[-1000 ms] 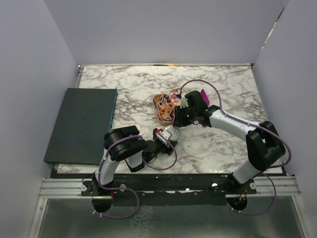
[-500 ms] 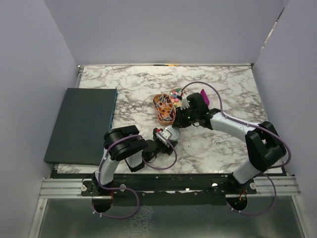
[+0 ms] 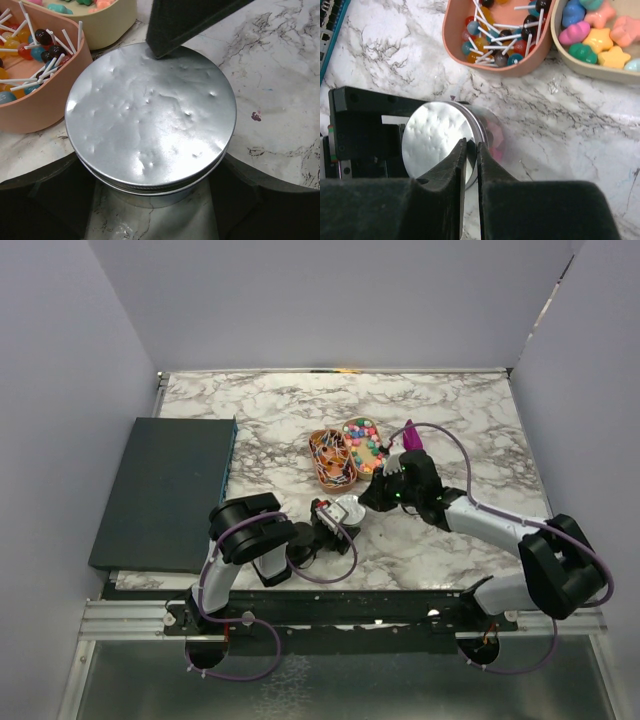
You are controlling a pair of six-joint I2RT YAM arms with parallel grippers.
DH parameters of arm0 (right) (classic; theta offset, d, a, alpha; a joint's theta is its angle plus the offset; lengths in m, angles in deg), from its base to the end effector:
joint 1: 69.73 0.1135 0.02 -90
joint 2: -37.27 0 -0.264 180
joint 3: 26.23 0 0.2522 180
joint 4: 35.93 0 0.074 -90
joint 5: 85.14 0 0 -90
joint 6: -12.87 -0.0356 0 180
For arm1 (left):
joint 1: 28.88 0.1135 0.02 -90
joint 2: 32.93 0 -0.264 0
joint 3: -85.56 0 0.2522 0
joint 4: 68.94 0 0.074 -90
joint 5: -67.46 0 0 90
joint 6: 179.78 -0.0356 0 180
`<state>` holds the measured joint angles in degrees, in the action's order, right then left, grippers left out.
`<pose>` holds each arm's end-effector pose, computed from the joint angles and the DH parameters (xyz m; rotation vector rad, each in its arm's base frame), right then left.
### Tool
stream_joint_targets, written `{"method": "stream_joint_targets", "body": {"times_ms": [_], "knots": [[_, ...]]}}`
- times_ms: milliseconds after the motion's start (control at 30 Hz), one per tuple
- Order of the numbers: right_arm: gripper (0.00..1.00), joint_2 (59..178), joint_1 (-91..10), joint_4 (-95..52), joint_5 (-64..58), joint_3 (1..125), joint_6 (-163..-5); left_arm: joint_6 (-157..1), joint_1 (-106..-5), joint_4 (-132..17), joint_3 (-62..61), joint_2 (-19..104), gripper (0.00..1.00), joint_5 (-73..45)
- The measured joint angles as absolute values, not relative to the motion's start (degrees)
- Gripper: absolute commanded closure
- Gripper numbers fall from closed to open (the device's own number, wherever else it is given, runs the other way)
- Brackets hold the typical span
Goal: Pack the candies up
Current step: Screw the bottle lid onto the packing bottle.
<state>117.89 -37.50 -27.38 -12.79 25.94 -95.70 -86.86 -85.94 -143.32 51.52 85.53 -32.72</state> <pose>0.2353 0.1611 0.1889 -0.4508 2.2649 0.8153 0.1563 -0.2296 0.0756 0.6909 1.6436 -0.6080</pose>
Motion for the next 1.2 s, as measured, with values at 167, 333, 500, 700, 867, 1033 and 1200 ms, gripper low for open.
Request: {"method": "stream_joint_targets", "body": {"times_ms": [167, 333, 500, 700, 867, 1033, 1200], "knots": [[0.92, 112.51, -37.44, -28.76, -12.53, 20.61, -98.74, -86.86, -85.81, -143.32, 51.50, 85.53, 0.63, -32.43], [0.92, 108.51, -35.86, -29.21, -12.13, 17.09, -102.24, -86.84, -85.59, -143.34, 51.24, 85.33, 0.63, -32.02], [0.92, 105.45, -31.21, -25.17, -15.63, 14.34, -105.91, -85.90, -85.50, -143.29, 50.89, 85.27, 0.63, -32.04], [0.91, 99.66, -29.66, -12.25, -16.13, 13.70, -107.42, -84.72, -84.96, -143.32, 50.30, 85.66, 0.62, -32.02], [0.83, 92.60, -29.66, -4.97, -10.58, 19.19, -107.90, -84.59, -84.83, -143.29, 50.17, 85.62, 0.57, -31.62], [0.64, 90.57, -29.68, -2.05, -5.44, 22.42, -108.10, -84.19, -84.83, -143.23, 50.17, 85.22, 0.43, -30.95], [0.58, 91.18, -29.68, -0.06, -2.62, 22.42, -107.68, -83.69, -85.61, -143.12, 51.39, 83.87, 0.01, -30.95]]}}
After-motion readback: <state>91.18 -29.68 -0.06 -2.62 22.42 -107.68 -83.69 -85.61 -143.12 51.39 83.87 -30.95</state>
